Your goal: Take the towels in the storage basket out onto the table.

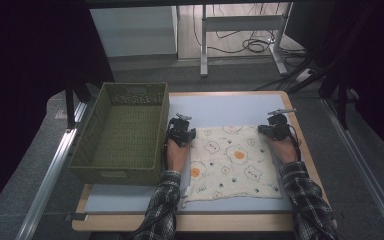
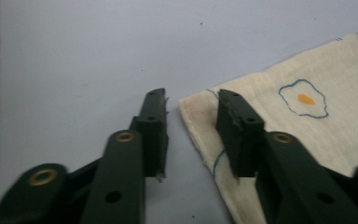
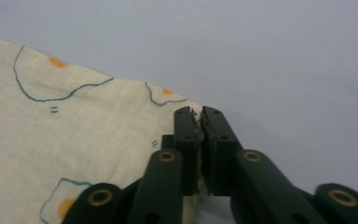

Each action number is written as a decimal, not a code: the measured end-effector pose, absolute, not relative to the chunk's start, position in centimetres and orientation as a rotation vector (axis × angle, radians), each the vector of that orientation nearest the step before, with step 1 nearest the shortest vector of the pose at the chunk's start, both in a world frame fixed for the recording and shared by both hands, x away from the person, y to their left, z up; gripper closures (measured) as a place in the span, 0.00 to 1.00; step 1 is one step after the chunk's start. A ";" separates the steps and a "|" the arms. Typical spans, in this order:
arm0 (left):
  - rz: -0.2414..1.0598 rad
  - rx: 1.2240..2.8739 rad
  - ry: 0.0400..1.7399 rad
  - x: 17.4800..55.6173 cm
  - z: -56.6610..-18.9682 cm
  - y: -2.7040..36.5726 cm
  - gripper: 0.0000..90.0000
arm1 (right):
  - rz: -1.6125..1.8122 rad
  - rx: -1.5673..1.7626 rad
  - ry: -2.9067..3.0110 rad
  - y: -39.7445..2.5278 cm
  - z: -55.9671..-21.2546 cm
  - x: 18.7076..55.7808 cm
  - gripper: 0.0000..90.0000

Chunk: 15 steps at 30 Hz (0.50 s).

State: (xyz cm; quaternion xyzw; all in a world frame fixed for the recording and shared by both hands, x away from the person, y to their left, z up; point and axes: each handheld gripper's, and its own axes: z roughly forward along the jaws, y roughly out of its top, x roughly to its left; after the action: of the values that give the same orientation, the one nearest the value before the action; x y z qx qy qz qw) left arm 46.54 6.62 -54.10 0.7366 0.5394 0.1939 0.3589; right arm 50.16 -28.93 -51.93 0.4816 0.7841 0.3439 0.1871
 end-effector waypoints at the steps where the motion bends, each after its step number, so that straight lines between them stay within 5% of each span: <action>1: 0.491 1.904 1.377 46.5 -54.1 6.6 0.82 | 0.958 1.358 2.207 -28.8 -51.9 50.1 0.97; 4: 0.492 1.922 1.349 46.4 -54.1 6.3 0.96 | 0.934 1.333 2.212 -28.6 -51.8 49.9 0.97; 15: 0.515 1.884 1.319 45.5 -53.1 6.8 0.99 | 0.969 1.288 2.196 -29.5 -50.3 48.8 0.98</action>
State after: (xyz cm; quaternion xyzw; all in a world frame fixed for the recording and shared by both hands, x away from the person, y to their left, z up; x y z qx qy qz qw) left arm 45.54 6.79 -53.08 0.7387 0.5171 0.2021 0.3823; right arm 48.76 -29.51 -50.30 0.4625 0.7886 0.3479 0.2075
